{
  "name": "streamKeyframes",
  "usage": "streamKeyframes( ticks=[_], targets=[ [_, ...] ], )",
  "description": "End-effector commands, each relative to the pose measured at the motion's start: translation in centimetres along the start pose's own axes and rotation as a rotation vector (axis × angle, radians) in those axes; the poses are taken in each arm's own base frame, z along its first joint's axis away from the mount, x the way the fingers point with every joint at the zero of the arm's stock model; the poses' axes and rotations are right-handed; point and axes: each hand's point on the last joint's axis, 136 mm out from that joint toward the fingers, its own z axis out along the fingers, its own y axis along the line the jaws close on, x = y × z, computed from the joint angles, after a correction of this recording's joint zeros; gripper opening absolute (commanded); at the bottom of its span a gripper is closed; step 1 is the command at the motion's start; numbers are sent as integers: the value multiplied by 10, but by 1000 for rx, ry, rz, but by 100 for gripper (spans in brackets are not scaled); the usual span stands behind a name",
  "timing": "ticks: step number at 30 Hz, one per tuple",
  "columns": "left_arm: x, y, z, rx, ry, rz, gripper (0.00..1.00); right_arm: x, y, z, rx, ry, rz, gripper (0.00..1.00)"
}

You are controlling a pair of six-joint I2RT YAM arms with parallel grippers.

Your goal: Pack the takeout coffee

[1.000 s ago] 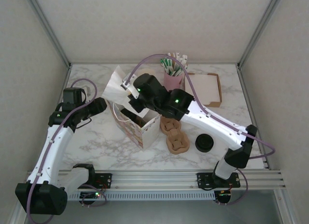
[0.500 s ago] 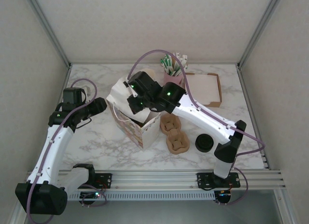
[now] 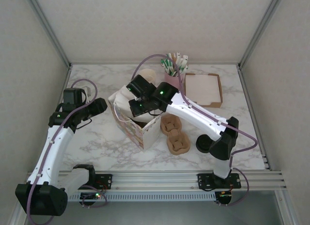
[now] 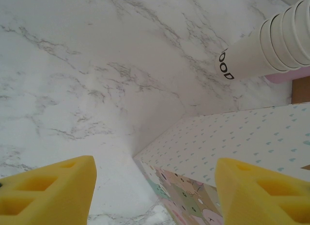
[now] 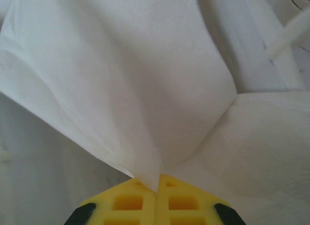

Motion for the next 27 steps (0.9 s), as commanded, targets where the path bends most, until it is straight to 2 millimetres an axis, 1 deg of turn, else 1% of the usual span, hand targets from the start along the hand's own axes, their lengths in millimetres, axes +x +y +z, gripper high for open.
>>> streamKeyframes(
  ticks=[1, 4, 6, 7, 9, 12, 14, 16, 21, 23, 27],
  targets=[
    [3, 5, 0, -11, 14, -16, 66, 20, -20, 14, 121, 76, -4, 0],
    [4, 5, 1, -14, 15, -15, 66, 28, -21, 21, 136, 110, -16, 0],
    [4, 5, 1, -12, 17, -17, 66, 29, -13, 22, 92, 120, -14, 0],
    [4, 5, 1, -13, 18, -16, 66, 28, -7, 21, 62, 117, -15, 1],
    [4, 5, 1, -14, 17, -17, 66, 22, 2, 15, 15, 95, -13, 9],
    [3, 6, 0, -16, 13, -15, 66, 6, 13, -5, -44, 14, -27, 27],
    [3, 6, 0, -16, 14, -13, 66, -5, 25, -21, -107, -41, -41, 39],
    [3, 6, 0, -20, 12, -14, 66, -14, 31, -37, -131, -82, -53, 50],
    [-1, 9, -3, -40, -15, -12, 68, -31, 25, -73, -85, -185, -78, 56],
    [-3, 11, -5, -51, -32, -15, 71, -38, 24, -89, -85, -241, -88, 60],
    [-6, 11, -9, -44, -69, -11, 73, -47, 20, -121, -101, -369, -109, 63]
  ],
)
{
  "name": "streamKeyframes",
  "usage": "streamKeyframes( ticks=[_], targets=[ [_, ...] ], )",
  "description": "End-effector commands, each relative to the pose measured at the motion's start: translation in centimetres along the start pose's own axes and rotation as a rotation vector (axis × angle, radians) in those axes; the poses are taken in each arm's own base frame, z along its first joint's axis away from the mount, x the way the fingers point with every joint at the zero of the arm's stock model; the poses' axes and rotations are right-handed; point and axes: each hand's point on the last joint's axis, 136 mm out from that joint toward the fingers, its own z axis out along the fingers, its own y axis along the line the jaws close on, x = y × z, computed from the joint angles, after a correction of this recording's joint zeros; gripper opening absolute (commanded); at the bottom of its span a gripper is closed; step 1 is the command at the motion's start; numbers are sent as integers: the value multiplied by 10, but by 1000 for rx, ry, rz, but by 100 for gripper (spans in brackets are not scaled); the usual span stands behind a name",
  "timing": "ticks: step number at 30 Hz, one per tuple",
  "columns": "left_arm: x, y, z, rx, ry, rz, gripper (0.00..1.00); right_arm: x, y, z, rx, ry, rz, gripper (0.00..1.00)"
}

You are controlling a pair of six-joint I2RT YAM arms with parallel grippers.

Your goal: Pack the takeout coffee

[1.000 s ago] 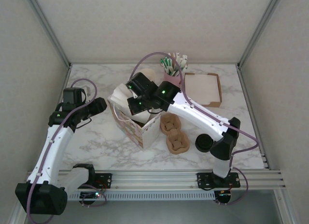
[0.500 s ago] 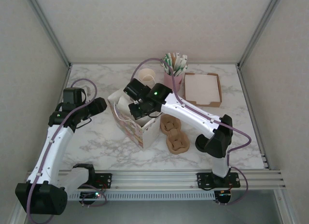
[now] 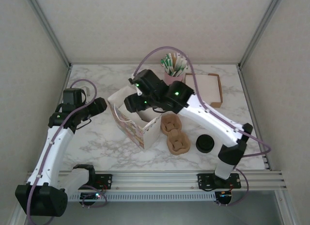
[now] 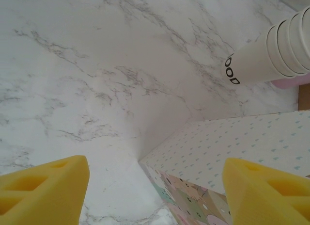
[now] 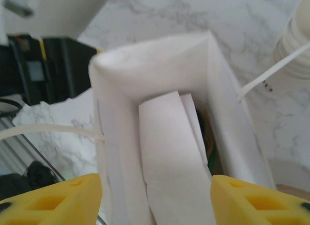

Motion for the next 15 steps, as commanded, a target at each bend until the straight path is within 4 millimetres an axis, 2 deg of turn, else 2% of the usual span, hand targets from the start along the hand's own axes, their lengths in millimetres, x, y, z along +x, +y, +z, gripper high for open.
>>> streamKeyframes(
  ticks=[1, 4, 9, 10, 11, 12, 14, 15],
  targets=[
    [-5, 6, -7, -16, -51, -9, 73, -24, 0, -39, -13, -164, -43, 63],
    [-8, 5, -10, -6, -83, -5, 75, -32, -8, -62, -2, -265, -63, 63],
    [-24, 6, -20, -23, -178, 4, 87, -43, -54, -121, 181, -529, -92, 67],
    [-29, 7, -24, -30, -209, 4, 90, -45, -63, -136, 215, -594, -99, 71],
    [-33, 8, -27, -41, -235, 5, 97, -44, -71, -141, 253, -637, -112, 74],
    [-38, 10, -30, -55, -265, 5, 100, -42, -82, -151, 306, -685, -128, 83],
    [-46, 18, -34, -98, -317, 5, 100, -37, -104, -169, 417, -757, -148, 99],
    [-51, 23, -37, -131, -344, 7, 100, -33, -116, -173, 473, -787, -152, 99]
  ],
)
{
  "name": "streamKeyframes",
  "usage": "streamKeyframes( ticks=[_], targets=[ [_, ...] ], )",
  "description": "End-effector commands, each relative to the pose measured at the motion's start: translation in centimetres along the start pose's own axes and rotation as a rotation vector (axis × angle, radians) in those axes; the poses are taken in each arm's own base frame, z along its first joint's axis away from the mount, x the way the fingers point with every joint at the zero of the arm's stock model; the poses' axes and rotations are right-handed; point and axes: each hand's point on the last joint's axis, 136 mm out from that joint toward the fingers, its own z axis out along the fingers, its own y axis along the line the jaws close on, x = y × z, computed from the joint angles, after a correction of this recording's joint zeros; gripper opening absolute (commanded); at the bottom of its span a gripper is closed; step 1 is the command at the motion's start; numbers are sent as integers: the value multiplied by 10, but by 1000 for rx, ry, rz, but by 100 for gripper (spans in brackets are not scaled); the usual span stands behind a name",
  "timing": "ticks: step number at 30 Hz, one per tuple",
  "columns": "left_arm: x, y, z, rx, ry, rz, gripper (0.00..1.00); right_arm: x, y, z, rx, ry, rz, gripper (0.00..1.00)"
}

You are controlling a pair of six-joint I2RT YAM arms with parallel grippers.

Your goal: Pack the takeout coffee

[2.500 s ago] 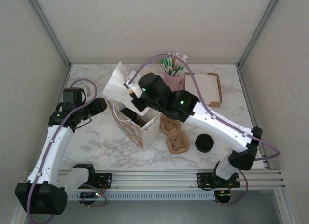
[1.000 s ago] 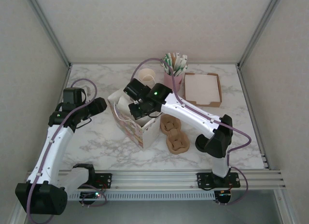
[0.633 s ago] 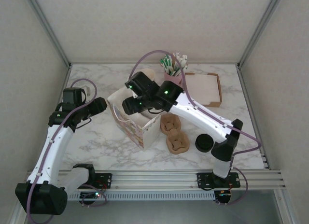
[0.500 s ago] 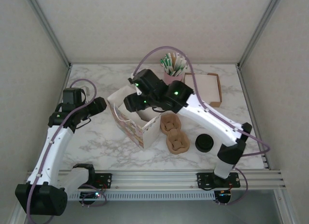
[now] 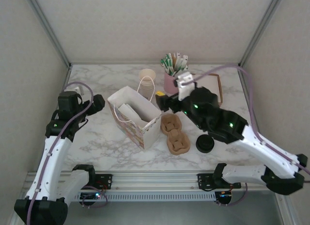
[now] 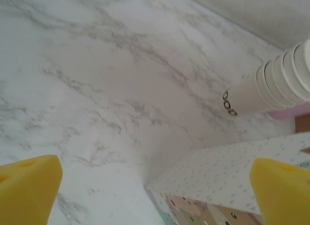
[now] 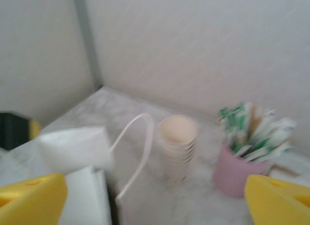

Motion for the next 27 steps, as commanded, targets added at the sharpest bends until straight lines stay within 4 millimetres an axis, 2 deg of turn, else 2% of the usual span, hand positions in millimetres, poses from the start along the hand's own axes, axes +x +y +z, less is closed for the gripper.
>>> streamKeyframes(
  ticks=[1, 3, 7, 12, 17, 19, 22, 25, 27],
  targets=[
    [-28, 21, -6, -120, -147, 3, 100, -23, -52, -11, 266, -192, -80, 99],
    [-37, 29, -9, -175, -190, -2, 100, -7, -71, -10, 355, -186, -126, 99],
    [-47, 52, -8, -301, -270, -91, 100, 43, -119, 6, 438, -128, -62, 99],
    [-48, 67, 7, -383, -299, -110, 100, 112, -194, 18, 564, -79, 3, 99],
    [-45, 80, 26, -427, -346, -84, 100, 175, -251, 21, 676, 34, 65, 99],
    [-42, 79, 37, -397, -374, -42, 100, 203, -271, 21, 732, 66, 110, 99],
    [-30, 87, 53, -415, -378, 36, 100, 241, -284, 31, 738, 150, 121, 99],
    [-16, 97, 70, -456, -300, 131, 100, 271, -287, 43, 732, 222, 84, 99],
    [-1, 108, 78, -490, -265, 124, 100, 284, -289, 48, 733, 248, 72, 99]
  ],
)
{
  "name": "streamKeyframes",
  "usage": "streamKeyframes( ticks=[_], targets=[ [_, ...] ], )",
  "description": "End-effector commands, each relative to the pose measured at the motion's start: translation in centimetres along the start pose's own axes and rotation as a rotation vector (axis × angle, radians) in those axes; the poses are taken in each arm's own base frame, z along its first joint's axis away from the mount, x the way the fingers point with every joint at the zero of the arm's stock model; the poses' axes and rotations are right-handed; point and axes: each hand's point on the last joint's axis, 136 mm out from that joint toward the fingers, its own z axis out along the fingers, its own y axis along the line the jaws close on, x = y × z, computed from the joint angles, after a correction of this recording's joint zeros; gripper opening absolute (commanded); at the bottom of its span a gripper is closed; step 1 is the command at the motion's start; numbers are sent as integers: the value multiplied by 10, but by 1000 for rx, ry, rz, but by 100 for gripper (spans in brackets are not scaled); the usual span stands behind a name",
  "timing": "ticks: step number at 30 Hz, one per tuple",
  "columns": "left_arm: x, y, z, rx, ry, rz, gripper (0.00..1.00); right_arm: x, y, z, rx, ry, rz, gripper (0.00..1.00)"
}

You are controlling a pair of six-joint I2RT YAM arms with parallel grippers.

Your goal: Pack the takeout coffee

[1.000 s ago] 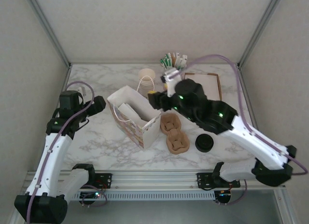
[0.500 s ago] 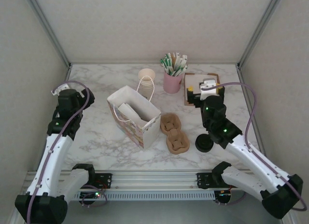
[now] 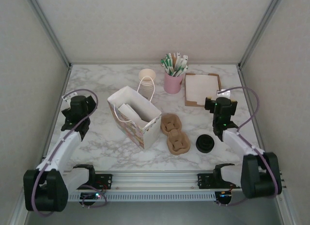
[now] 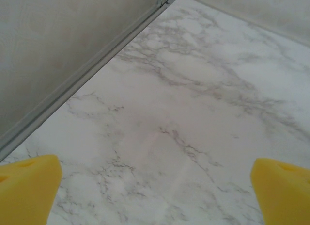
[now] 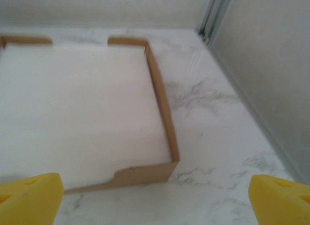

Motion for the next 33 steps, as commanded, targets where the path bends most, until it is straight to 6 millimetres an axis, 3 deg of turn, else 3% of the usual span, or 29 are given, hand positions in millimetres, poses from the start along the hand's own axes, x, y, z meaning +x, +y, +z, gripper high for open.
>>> streamKeyframes(
  ticks=[1, 5, 9, 12, 15, 21, 26, 33],
  targets=[
    [5, 7, 11, -37, -44, 28, 100, -3, 6, 10, -17, -42, 7, 99],
    [19, 2, 21, -1, -65, 14, 100, 14, 12, 21, -33, -25, 27, 99],
    [31, 1, 28, 1, -60, 34, 100, 16, 13, 23, -58, -25, 49, 99],
    [32, -5, 29, 57, -123, 29, 100, 13, 24, 21, -127, -52, 51, 99],
    [35, -19, 32, 123, -119, 68, 100, 29, 39, 28, -194, -67, 35, 99],
    [29, -26, 37, 154, -170, 40, 100, 31, 37, 33, -197, -36, 54, 99],
    [54, -49, 53, 259, -156, 82, 100, 39, 37, 34, -226, -52, 70, 99],
    [54, -54, 57, 250, -132, 106, 100, 39, 38, 35, -225, -48, 73, 99]
  ],
)
